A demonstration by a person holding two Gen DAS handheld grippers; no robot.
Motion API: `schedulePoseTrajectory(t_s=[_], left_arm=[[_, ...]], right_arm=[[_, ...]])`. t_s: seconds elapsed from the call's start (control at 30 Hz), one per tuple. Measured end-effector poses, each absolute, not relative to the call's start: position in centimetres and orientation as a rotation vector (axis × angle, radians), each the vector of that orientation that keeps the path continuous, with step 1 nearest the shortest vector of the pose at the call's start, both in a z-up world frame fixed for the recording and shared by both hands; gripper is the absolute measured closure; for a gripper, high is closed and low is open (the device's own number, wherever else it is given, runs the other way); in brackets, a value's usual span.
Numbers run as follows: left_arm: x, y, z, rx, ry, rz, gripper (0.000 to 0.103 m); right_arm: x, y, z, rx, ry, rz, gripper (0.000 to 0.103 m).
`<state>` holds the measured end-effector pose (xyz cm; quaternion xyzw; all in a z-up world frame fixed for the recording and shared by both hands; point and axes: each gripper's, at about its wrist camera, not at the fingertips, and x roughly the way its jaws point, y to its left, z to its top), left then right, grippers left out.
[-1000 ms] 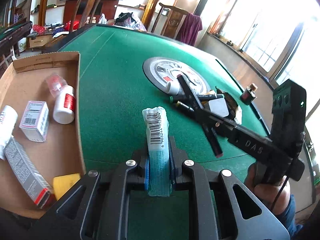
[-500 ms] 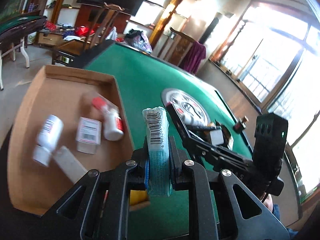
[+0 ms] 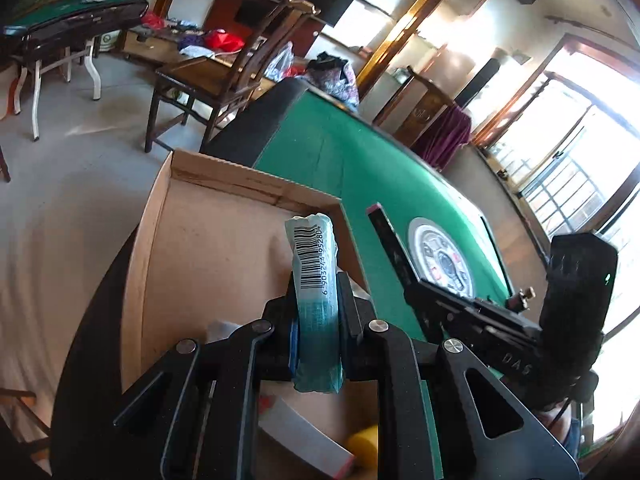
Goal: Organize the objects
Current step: 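Carry the wipes pack and the black marker over the tray with both grippers, then open both grippers, releasing the wipes pack and marker into the tray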
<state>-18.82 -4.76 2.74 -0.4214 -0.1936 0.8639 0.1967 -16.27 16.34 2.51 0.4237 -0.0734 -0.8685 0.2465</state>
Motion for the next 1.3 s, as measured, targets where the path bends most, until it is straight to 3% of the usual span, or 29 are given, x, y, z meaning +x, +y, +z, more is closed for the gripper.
schedulePoseTrajectory(t_s=[0.23, 0.9, 0.97, 1.07, 1.3], left_arm=[[-21.7, -5.3, 0.2, -1.277, -0.583, 2.393, 0.089], [-24.4, -9.9, -2.8, -1.371, -0.584, 2.46, 0.088], [-24.9, -9.7, -2.6, -1.373, -0.557, 2.477, 0.084], [-25.0, -9.6, -2.3, -1.361, -0.554, 2.484, 0.068], [-24.1, -10.7, -1.2, -1.335, -0.627, 2.491, 0.065]], right_arm=[[-20.8, 13.4, 0.7, 1.244, -0.182, -2.338, 0.09], [-23.3, 6.7, -4.0, 1.386, -0.156, -2.244, 0.09], [-23.2, 6.4, -4.1, 1.386, -0.158, -2.232, 0.09], [-23.0, 6.6, -4.4, 1.367, -0.185, -2.218, 0.088], [-22.4, 7.2, -3.4, 1.302, -0.25, -2.188, 0.087]])
